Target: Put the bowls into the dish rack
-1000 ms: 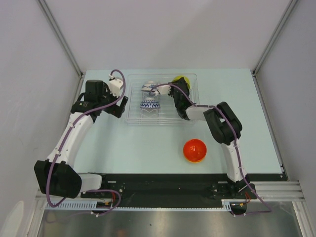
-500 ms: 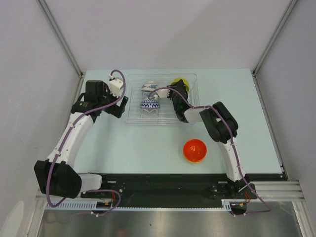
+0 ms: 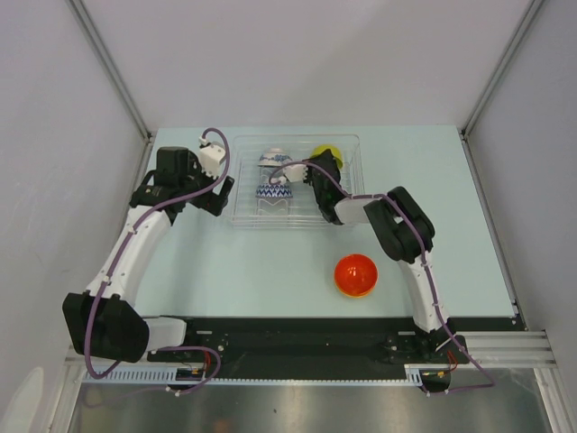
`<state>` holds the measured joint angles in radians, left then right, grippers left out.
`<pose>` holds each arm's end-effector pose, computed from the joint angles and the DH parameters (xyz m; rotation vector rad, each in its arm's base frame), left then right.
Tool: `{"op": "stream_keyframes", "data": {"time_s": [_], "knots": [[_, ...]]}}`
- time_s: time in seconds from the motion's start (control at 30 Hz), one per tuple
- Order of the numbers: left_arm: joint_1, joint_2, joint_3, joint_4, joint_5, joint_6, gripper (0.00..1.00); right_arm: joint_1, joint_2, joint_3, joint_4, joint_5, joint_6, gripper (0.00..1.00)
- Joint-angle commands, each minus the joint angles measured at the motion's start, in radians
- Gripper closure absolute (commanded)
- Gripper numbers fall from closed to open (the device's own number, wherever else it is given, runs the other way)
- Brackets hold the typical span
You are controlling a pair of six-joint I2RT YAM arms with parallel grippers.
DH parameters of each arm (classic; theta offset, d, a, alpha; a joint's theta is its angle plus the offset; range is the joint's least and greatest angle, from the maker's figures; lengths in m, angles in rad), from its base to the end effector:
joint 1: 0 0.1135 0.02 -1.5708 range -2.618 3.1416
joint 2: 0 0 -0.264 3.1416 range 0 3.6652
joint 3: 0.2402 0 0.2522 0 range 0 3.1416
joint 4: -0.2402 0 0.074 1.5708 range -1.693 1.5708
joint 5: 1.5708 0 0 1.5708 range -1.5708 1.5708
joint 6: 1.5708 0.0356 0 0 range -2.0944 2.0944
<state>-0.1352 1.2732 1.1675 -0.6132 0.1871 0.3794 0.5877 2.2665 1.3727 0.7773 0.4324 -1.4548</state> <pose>0.2711 -0.0436 0.3279 0.6723 2.1744 -0.0861 0.4202 0.2621 0.1504 -1.3122 1.2043 -1.0018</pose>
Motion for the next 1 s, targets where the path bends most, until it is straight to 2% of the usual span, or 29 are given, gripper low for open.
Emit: {"op": "stream_keyframes", "data": {"time_s": [0.0,0.37,0.7,0.97], "knots": [[0.006,-0.034,-0.017,0.027,0.017,0.018,0.00,0.003,-0.039,0.031,-0.162,-0.004,0.086,0.92],[0.008,-0.035,-0.017,0.029,0.014,0.023,0.00,-0.002,-0.079,0.094,-0.409,-0.026,0.183,0.76],[0.008,-0.035,-0.012,0.032,0.012,0.024,0.00,-0.003,-0.091,0.149,-0.590,-0.069,0.241,0.68],[0.008,-0.031,0.001,0.029,0.009,0.024,0.00,-0.006,-0.101,0.221,-0.806,-0.118,0.309,0.64]]}}
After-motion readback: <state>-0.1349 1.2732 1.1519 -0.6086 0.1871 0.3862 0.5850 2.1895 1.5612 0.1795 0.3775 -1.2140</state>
